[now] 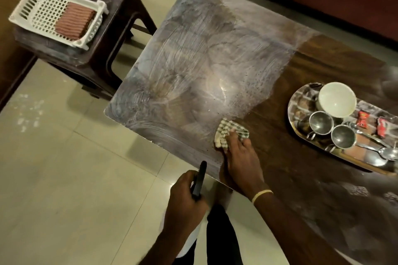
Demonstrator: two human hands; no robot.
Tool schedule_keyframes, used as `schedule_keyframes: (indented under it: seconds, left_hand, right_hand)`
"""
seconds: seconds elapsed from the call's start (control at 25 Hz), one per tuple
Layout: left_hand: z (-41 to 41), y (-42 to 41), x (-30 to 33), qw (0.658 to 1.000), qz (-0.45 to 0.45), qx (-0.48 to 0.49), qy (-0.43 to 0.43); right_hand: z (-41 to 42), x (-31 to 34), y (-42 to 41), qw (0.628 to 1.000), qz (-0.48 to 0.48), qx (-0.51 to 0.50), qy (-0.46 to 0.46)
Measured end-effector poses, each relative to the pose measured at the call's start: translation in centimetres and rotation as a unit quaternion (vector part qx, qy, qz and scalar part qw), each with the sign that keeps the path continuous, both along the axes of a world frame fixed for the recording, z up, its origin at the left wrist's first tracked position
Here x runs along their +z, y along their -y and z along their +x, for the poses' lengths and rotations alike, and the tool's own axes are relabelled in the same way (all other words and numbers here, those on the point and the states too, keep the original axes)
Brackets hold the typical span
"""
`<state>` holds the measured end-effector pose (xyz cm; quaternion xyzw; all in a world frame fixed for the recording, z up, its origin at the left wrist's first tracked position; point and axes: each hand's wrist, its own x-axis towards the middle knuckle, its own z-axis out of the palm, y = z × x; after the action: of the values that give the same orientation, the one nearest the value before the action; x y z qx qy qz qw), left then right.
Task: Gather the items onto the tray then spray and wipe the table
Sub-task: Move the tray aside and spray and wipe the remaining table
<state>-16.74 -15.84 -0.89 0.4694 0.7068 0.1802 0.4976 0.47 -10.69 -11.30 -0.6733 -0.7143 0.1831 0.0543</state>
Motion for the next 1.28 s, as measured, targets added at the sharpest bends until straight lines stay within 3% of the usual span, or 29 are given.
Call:
schedule_keyframes:
  seconds: [0.12, 0.4, 0.56, 0.84, 1.04, 1.16, 1.28]
  left_hand:
    - [-0.6, 0.7, 0.3, 0.997, -0.071, 0.01, -0.02]
    - [-1.9, 0.7, -1.2, 0.991, -0.12, -0.004, -0.063]
    - [-1.7, -0.1, -0.1, 0.993, -0.109, -0.032, -0.04]
    - [-2.5, -0.8, 1.2, 0.994, -0.096, -0.027, -0.045]
    - [-2.4, -0.9, 1.2, 0.994, -0.092, -0.009, -0.052]
    - [-2.9, -1.1, 0.9, 0.994, -0.092, -0.022, -0.047]
    - [-3.2, -1.3, 1.4, 0.994, -0.088, -0.041, -0.049]
  right_hand:
    - [1.3, 0.8, 4.2, 0.996, -0.041, 0.081, 0.02]
    - [3.2, 1.9, 1.3, 0.994, -0.059, -0.084, -0.022]
    - [1.6, 1.8, 2.3, 0.99, -0.069, -0.115, -0.047]
    - [-1.4, 0.7, 8.0, 0.997, -0.04, 0.054, -0.035]
    - [-5.2, -0.8, 3.4, 0.986, 0.003, 0.163, -0.012]
    - [-3.1, -0.5, 0.7, 0.999, -0.004, 0.045, 0.003]
    - [-2.8, 0.1, 3.8, 0.998, 0.003, -0.058, 0.007]
